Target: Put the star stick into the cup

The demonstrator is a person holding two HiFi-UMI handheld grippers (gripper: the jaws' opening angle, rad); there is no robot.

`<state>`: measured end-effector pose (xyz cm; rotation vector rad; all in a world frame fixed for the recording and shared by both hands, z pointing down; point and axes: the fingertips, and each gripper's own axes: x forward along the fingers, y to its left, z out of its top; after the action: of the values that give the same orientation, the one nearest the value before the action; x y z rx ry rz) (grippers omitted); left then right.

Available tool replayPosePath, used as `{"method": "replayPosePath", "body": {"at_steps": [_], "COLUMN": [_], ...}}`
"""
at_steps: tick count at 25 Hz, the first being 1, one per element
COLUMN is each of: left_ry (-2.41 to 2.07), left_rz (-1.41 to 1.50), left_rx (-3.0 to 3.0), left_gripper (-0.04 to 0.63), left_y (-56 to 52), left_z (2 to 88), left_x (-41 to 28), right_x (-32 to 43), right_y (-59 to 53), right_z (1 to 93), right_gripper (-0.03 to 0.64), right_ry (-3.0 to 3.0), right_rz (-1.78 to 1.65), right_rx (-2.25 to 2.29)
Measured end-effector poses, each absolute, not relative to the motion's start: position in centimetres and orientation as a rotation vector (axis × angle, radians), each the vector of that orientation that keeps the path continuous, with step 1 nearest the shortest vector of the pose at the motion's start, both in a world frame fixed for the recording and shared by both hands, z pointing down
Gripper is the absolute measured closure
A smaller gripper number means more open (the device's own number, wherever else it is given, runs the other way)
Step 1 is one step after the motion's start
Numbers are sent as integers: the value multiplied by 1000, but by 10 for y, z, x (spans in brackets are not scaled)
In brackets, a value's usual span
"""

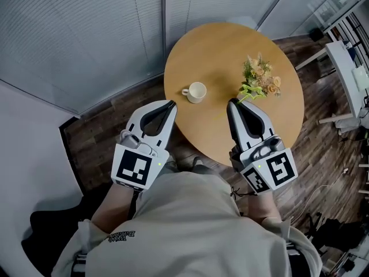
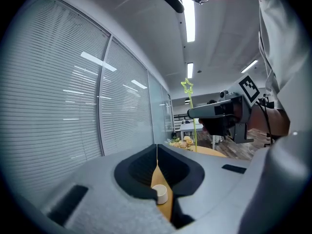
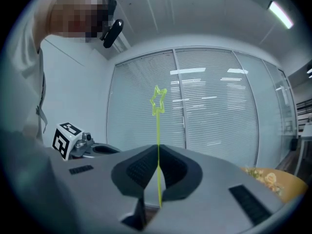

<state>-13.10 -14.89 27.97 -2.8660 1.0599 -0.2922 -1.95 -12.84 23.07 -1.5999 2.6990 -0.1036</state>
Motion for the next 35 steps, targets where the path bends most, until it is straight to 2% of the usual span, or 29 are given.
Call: {"method": "replayPosePath", "body": {"at_steps": [35], "left_ry": [1191], "left_rz": [-366], "left_rx": [-2772], "left_gripper": [572], "left_y": [-190], "left_z": [279], "left_x": [-95], "right_x": [12], "right_y": [-179], "right_z": [217], "right_gripper": [585], "right_ry": [2702], "right_rz": [-83], "right_rx": [-1394]}}
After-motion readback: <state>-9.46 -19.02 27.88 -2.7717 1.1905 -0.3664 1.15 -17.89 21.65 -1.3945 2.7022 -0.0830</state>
